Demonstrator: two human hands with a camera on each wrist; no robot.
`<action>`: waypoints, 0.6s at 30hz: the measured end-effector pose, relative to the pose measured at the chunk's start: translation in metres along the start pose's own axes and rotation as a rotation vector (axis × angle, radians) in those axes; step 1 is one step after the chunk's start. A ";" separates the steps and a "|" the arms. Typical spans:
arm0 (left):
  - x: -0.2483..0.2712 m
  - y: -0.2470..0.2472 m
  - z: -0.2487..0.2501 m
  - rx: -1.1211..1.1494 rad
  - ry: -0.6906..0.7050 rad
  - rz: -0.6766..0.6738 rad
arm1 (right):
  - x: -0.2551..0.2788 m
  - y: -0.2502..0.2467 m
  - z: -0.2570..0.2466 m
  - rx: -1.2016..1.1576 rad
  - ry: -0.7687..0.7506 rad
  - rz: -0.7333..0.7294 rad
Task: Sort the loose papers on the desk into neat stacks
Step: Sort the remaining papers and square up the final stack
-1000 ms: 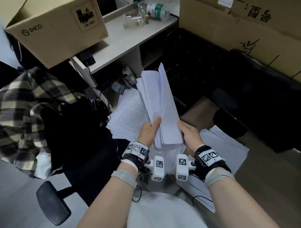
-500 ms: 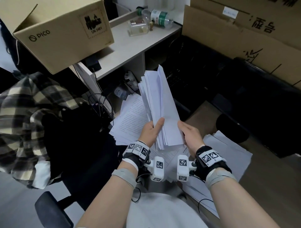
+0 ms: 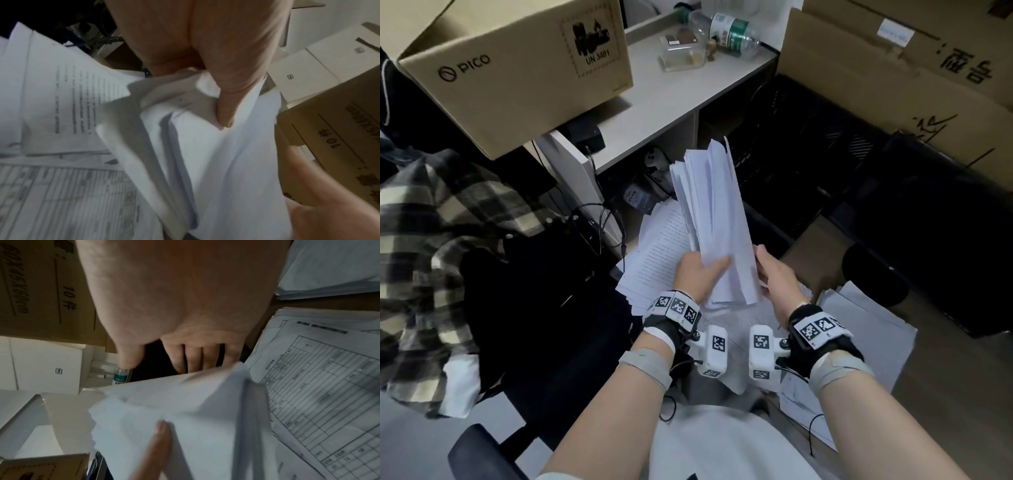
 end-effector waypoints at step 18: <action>-0.026 -0.067 -0.068 -0.004 -0.191 0.129 | -0.036 -0.023 0.072 0.370 0.097 0.444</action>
Point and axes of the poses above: each hand's wrist, its own x-axis away from the middle knuckle, its own y-axis out of the palm, z = x × y, the point moved 6 cm from there along -x, towards the middle knuckle, and after that the axes turned 2 degrees about -y, right-handed, at the moved point
